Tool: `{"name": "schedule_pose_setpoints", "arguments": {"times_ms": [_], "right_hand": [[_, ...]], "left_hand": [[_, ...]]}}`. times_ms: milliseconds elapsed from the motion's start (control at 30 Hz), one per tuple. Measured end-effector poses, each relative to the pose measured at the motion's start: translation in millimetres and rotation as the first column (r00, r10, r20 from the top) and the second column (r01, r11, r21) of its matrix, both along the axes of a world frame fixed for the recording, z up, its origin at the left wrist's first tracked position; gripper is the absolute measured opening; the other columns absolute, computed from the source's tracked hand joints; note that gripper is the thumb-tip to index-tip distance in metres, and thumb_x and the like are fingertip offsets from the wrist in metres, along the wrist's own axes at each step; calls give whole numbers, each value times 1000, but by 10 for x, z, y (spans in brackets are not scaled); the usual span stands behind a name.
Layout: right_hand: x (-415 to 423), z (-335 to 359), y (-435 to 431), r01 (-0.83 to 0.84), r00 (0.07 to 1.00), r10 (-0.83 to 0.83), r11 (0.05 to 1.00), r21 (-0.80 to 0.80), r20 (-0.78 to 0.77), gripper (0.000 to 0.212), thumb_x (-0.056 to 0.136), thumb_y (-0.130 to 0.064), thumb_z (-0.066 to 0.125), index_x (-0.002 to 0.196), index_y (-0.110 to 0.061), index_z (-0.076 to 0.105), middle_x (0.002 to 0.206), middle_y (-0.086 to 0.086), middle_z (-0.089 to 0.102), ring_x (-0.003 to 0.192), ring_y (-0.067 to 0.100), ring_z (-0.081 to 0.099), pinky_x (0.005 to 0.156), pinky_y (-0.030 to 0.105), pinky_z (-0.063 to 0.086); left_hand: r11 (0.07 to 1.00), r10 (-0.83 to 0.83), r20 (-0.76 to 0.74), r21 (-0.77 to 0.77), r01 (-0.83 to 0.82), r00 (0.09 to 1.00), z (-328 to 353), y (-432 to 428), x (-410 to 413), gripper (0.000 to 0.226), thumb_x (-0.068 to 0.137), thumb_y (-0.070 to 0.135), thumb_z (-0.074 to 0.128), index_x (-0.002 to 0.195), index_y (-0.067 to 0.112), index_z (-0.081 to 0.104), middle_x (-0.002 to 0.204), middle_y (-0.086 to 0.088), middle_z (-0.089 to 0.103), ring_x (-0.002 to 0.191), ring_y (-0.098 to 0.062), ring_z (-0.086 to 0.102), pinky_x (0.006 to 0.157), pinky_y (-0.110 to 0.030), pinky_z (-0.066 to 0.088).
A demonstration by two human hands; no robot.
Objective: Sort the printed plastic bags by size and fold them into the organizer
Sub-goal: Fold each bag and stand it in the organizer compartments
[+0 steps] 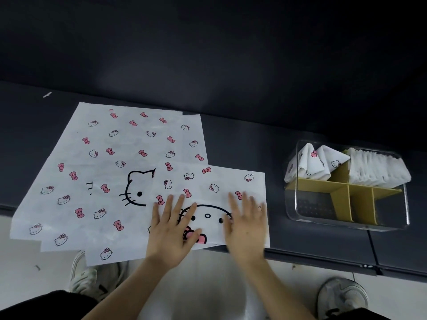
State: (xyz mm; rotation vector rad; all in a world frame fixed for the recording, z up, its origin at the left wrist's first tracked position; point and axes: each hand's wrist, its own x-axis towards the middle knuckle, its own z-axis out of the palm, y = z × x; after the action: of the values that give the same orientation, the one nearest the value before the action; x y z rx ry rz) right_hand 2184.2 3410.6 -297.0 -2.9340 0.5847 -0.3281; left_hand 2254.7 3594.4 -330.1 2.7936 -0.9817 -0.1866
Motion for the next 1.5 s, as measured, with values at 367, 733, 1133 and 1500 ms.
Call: {"name": "schedule_pose_setpoints", "arguments": {"times_ms": [367, 733, 1133, 1500], "right_hand": [[-684, -347, -445, -65, 977, 59, 998, -22, -203, 50, 103, -44, 8, 145, -28, 31, 149, 8, 39, 143, 24, 17, 111, 54, 15], [-770, -238, -705, -447, 868, 464, 885, -129, 177, 23, 76, -37, 59, 80, -21, 76, 97, -2, 72, 91, 16, 54, 90, 34, 36], [-663, 297, -42, -408, 900, 370, 902, 144, 231, 18, 75, -31, 55, 62, -18, 58, 52, -8, 53, 49, 13, 48, 61, 21, 32], [-488, 402, -275, -149, 985, 173, 840, 522, 3, 21, 85, -28, 60, 76, -13, 70, 67, -3, 68, 72, 14, 60, 72, 29, 46]], "left_hand": [[999, 14, -3, 40, -14, 1000, -6, 2, 10, 67, 94, 64, 16, 146, 26, 34, 155, -9, 27, 143, -32, 19, 114, -56, 9], [999, -31, 73, 31, 29, 997, 66, 31, 91, 63, 92, 61, 27, 130, 19, 56, 144, -18, 44, 134, -39, 34, 110, -56, 9], [930, -81, 261, -327, 167, 962, 351, -197, -368, 23, 70, 19, 48, 69, 23, 71, 68, 7, 68, 57, -20, 62, 66, -29, 30], [872, 20, -247, -470, -138, 969, 523, 183, 24, 26, 80, 11, 55, 87, 27, 74, 84, 31, 65, 73, 7, 55, 68, -5, 37]]}}
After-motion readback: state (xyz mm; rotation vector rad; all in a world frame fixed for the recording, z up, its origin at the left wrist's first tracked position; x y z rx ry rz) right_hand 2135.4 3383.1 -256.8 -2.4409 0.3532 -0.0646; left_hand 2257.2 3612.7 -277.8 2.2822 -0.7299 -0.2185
